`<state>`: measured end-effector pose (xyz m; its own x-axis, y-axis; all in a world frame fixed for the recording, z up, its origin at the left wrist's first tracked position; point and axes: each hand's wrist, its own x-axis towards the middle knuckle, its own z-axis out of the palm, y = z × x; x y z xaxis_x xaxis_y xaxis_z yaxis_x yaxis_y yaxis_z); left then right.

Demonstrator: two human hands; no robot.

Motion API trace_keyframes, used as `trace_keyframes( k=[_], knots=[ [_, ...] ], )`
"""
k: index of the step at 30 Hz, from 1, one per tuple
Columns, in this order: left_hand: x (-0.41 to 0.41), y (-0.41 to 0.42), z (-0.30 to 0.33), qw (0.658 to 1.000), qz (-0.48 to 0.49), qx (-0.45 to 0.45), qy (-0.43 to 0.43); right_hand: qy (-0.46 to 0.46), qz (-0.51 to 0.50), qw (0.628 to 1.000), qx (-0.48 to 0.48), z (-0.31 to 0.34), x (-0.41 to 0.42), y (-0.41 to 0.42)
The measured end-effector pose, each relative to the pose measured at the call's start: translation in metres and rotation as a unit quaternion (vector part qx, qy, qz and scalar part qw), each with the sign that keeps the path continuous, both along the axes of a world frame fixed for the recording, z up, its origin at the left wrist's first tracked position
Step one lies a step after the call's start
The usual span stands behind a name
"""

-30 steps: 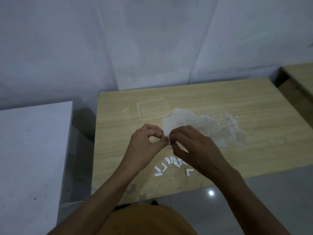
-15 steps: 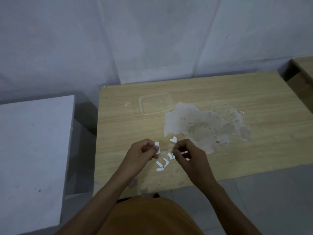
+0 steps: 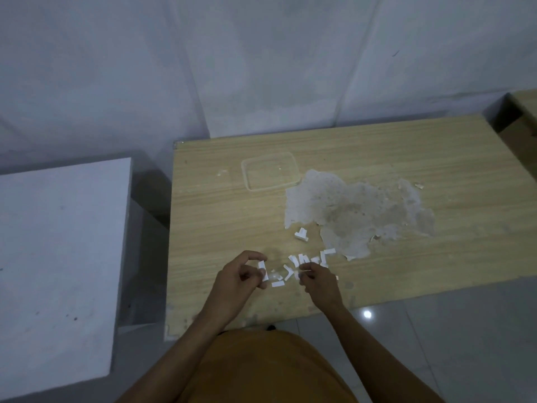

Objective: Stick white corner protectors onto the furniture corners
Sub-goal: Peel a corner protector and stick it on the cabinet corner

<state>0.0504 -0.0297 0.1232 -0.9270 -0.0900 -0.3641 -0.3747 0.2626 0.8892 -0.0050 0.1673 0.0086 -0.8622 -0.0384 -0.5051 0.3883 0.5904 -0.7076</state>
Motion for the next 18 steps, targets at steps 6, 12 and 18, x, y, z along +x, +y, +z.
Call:
trace_keyframes(
  k=[6, 12, 18],
  knots=[
    [-0.004, 0.002, 0.006, 0.999, -0.001, -0.010, 0.053, 0.058, -0.004, 0.991, -0.123, 0.053, 0.002, -0.010],
    [-0.011, 0.010, 0.014, 0.995, 0.001, -0.010, 0.095, 0.078, 0.062, 0.966, -0.238, 0.119, 0.015, -0.021],
    [-0.015, 0.018, 0.024, 0.994, 0.008, 0.002, 0.110, 0.139, 0.079, 0.966, -0.203, 0.132, 0.019, -0.017]
  ],
)
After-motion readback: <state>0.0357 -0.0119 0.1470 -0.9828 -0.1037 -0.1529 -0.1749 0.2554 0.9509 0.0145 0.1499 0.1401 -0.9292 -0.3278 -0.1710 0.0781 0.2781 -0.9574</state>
